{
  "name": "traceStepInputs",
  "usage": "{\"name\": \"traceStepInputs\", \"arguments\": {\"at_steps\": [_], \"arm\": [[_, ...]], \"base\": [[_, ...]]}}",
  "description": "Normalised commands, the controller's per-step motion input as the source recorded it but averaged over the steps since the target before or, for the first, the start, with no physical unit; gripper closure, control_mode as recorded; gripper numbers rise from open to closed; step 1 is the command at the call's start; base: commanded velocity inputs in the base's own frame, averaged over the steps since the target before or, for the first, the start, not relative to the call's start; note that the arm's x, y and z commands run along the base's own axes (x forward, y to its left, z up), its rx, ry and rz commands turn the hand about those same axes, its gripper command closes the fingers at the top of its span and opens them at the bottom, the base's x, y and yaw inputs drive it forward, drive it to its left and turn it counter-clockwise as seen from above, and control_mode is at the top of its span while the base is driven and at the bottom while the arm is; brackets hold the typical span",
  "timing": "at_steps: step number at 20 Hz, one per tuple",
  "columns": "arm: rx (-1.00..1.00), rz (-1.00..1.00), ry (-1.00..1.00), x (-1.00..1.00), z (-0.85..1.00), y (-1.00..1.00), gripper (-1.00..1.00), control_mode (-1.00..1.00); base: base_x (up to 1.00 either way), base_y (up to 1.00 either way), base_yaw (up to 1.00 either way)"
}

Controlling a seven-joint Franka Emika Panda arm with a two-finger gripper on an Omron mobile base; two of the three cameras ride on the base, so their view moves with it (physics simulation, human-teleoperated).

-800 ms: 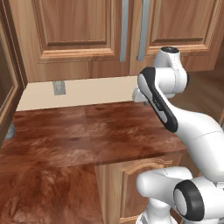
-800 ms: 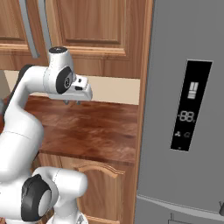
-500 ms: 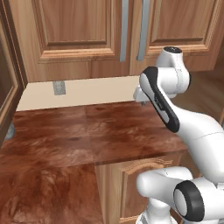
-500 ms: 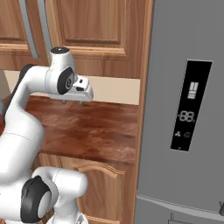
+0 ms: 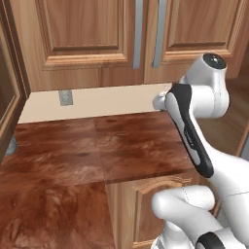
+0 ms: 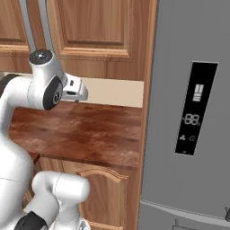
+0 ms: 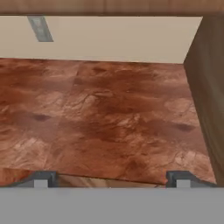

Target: Open the cabinet, retrieve the rolling pin, and place it next to the meat on the cutting board to prepare for tenderizing.

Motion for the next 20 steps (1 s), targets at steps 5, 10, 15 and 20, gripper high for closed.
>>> {"name": "traceStepInputs", "arguments": {"at_steps": [5, 10, 15, 20], "arm": [[0.0, -0.02, -0.38, -0.22, 0.6, 0.24, -1.0, -1.0], [0.0, -0.01, -0.45, -0.21, 0.68, 0.2, -1.0, -1.0], [0.0, -0.02, -0.45, -0.2, 0.78, 0.2, -1.0, -1.0], [0.0, -0.03, -0.41, -0.21, 0.73, 0.04, -1.0, -1.0]], "base": [[0.0, 0.0, 0.0], [0.0, 0.0, 0.0], [0.0, 0.0, 0.0], [0.0, 0.0, 0.0]]}}
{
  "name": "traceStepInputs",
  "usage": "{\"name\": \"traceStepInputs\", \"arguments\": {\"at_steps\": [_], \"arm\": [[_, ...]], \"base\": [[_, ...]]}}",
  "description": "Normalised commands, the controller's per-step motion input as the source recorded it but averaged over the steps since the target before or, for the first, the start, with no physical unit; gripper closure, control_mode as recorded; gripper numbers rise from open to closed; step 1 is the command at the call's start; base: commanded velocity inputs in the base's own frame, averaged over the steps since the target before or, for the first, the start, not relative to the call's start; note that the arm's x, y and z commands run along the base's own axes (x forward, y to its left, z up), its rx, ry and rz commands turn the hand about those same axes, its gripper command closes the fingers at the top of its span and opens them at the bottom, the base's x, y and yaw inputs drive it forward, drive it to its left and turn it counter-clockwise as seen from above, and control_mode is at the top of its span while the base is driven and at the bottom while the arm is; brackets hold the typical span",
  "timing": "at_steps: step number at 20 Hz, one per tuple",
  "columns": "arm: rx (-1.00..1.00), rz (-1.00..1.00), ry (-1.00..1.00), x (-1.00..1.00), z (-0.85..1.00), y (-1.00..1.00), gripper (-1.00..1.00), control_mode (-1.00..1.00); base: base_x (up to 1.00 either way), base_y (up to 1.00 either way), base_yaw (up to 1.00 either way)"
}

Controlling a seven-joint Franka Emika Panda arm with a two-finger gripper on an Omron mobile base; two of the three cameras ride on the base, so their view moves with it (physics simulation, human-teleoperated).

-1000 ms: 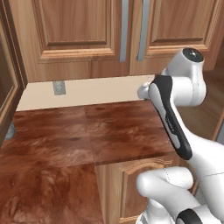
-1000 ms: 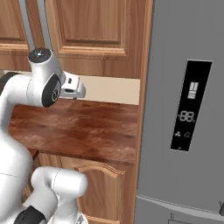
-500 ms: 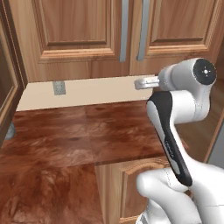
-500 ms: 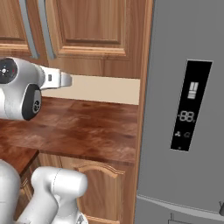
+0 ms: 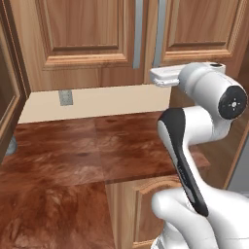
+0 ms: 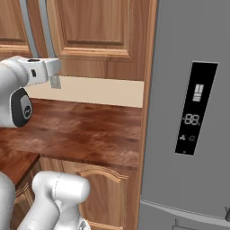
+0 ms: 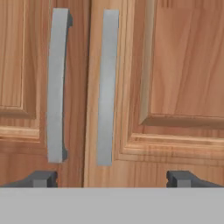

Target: Open the cabinet, retrieve the rolling pin, and place it next to the meat on the cutting board to prepare for tenderizing.

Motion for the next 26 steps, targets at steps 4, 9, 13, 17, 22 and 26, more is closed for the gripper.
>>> {"name": "traceStepInputs", "arguments": {"at_steps": [4, 9, 13, 17, 22, 26], "arm": [[0.03, -0.02, -0.08, 0.0, 0.09, 0.0, -1.0, -1.0], [0.0, 0.0, 0.0, 0.11, 0.0, 0.0, -1.0, -1.0], [0.0, 0.0, 0.0, 0.05, 0.0, 0.0, -1.0, -1.0], [0.0, 0.0, 0.0, 0.06, 0.0, 0.0, -1.0, -1.0], [0.0, 0.0, 0.0, 0.35, 0.0, 0.0, -1.0, -1.0], [0.0, 0.0, 0.0, 0.13, 0.0, 0.0, -1.0, -1.0]], "base": [[0.0, 0.0, 0.0], [0.0, 0.0, 0.0], [0.0, 0.0, 0.0], [0.0, 0.0, 0.0], [0.0, 0.0, 0.0], [0.0, 0.0, 0.0]]}}
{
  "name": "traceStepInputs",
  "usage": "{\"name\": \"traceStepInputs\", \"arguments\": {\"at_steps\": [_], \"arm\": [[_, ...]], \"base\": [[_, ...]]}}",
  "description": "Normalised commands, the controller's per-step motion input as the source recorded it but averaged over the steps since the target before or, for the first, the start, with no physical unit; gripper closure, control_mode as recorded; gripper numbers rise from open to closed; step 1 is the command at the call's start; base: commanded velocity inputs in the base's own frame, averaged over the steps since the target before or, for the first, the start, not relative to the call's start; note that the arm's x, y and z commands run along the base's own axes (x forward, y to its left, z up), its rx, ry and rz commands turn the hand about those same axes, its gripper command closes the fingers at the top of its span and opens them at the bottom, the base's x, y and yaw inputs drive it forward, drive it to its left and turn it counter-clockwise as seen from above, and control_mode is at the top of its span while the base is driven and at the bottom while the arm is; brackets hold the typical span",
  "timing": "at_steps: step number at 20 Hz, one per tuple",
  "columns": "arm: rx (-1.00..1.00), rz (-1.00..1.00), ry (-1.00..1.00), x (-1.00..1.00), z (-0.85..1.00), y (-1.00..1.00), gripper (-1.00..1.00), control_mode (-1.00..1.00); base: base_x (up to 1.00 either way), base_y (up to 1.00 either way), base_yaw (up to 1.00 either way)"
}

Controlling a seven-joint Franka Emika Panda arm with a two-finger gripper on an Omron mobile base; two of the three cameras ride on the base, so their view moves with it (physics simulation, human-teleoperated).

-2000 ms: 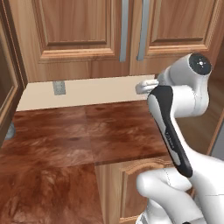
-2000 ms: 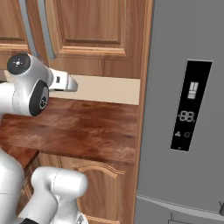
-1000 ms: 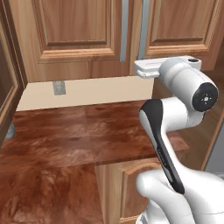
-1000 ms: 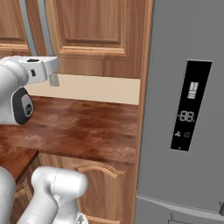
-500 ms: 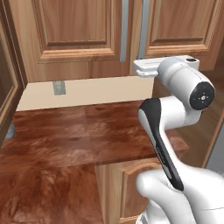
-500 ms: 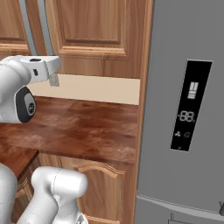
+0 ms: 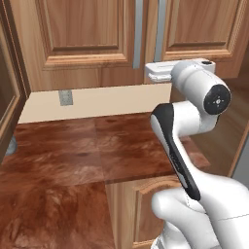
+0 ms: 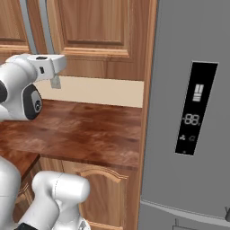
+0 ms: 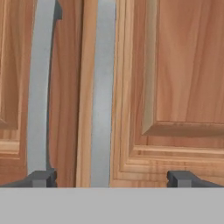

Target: Open the cabinet, retrieve the rolling pin, and place it next to the meat on the cutting board to prepare for tenderizing.

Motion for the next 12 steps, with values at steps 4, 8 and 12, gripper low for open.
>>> {"name": "traceStepInputs", "arguments": {"at_steps": [4, 8, 12], "arm": [[0.0, 0.0, 0.0, 0.06, 0.0, 0.0, -1.0, -1.0], [0.0, 0.0, 0.0, 0.28, 0.0, 0.0, -1.0, -1.0], [0.0, 0.0, 0.02, 0.27, 0.0, 0.05, -1.0, -1.0]], "base": [[0.0, 0.0, 0.0], [0.0, 0.0, 0.0], [0.0, 0.0, 0.0]]}}
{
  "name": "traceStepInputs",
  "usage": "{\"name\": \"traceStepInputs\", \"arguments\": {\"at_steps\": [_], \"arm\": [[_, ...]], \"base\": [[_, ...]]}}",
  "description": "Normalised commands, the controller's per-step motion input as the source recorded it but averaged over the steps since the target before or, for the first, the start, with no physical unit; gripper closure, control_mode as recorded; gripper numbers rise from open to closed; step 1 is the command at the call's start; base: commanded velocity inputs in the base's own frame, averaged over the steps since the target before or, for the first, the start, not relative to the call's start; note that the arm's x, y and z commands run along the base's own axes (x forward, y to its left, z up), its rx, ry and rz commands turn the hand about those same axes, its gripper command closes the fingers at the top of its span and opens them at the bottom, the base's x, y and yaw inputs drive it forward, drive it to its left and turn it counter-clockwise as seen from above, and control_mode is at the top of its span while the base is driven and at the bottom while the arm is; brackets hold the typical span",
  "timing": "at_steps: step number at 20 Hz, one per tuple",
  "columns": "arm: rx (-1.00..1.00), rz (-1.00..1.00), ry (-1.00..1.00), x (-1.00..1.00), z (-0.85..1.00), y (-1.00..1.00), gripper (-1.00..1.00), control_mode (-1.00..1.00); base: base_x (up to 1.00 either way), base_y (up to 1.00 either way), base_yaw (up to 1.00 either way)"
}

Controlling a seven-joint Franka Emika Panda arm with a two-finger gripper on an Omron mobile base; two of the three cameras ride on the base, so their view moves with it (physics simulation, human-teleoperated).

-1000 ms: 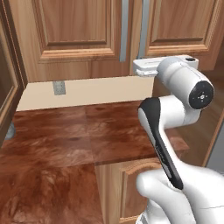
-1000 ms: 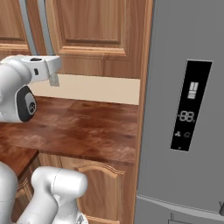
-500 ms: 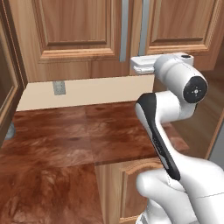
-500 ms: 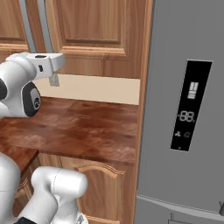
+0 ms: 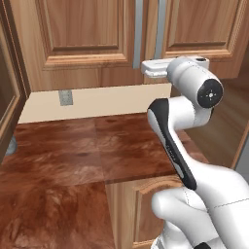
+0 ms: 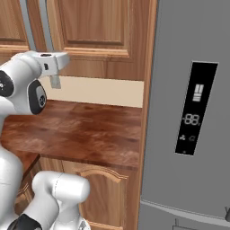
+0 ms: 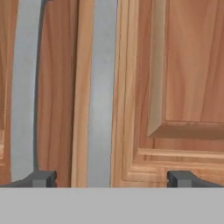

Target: Open the cabinet, retrieve the rolling pin, and place it next to the meat on the cutting board to prepare for tenderizing.

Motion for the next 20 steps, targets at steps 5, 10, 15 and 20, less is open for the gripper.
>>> {"name": "traceStepInputs", "arguments": {"at_steps": [5, 10, 15, 20], "arm": [[0.0, 0.0, 0.06, 0.28, 0.0, 0.02, -1.0, -1.0], [0.0, 0.0, 0.05, 0.35, 0.01, 0.08, -1.0, -1.0], [-0.03, -0.03, 0.02, 0.34, 0.15, 0.26, -1.0, -1.0], [-0.03, -0.01, 0.04, 0.26, 0.1, 0.18, 1.0, -1.0]], "base": [[0.0, 0.0, 0.0], [0.0, 0.0, 0.0], [0.0, 0.0, 0.0], [0.0, 0.0, 0.0]]}}
